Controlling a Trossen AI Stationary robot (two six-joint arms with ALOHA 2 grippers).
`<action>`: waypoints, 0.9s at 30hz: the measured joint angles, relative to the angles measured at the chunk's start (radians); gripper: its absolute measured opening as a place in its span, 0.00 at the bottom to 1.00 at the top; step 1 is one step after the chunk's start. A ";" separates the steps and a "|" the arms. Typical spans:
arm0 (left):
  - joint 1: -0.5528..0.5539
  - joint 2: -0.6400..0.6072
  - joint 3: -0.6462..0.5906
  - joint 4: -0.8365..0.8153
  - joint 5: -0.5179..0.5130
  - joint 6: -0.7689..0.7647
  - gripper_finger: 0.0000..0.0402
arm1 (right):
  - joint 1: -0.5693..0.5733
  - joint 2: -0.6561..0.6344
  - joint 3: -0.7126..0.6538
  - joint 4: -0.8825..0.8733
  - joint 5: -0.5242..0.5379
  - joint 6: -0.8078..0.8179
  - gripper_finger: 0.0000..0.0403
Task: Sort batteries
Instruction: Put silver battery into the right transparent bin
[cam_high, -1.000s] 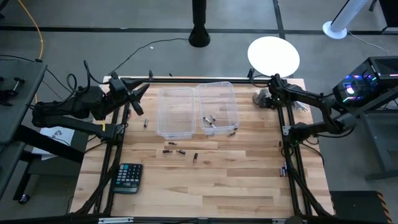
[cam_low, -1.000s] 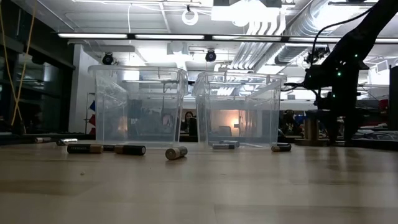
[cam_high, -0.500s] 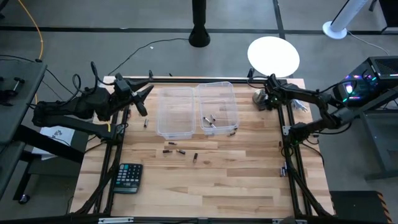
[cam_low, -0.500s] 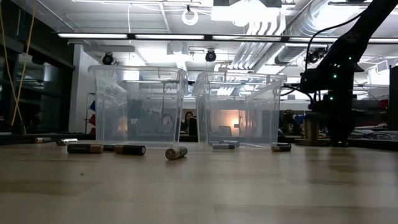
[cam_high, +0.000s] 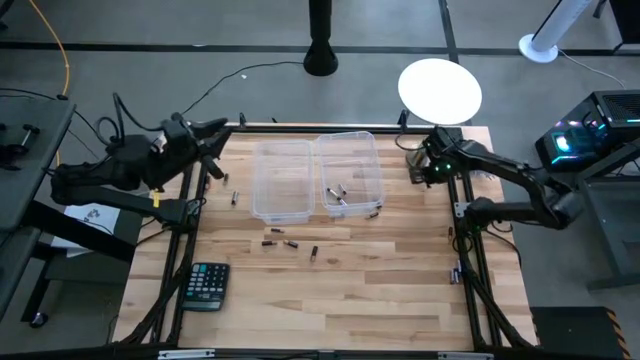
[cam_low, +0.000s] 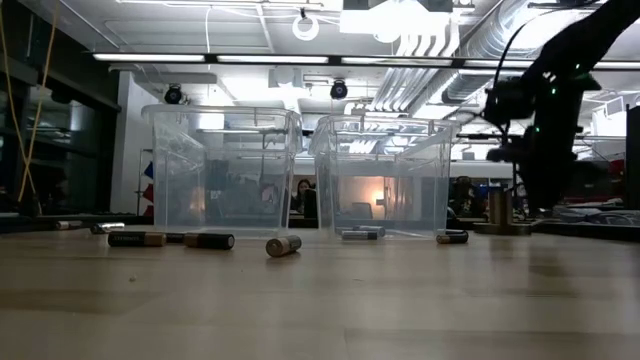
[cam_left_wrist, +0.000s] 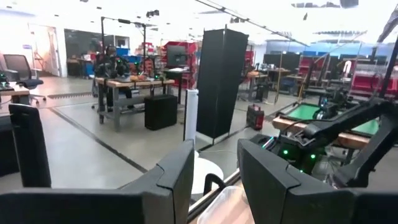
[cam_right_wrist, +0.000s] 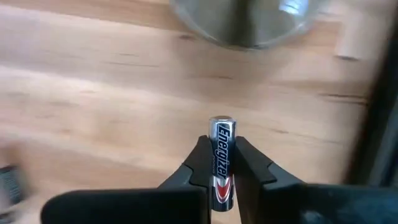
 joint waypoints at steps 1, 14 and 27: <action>0.000 -0.002 0.000 -0.005 0.003 -0.003 0.29 | 0.015 -0.025 0.009 0.009 -0.011 0.019 0.05; 0.004 0.020 0.000 -0.100 0.023 0.010 0.29 | 0.413 -0.144 0.060 0.714 -0.128 0.327 0.05; 0.004 0.073 0.000 -0.223 0.004 -0.160 0.29 | 0.613 0.108 0.095 0.935 -0.008 0.406 0.34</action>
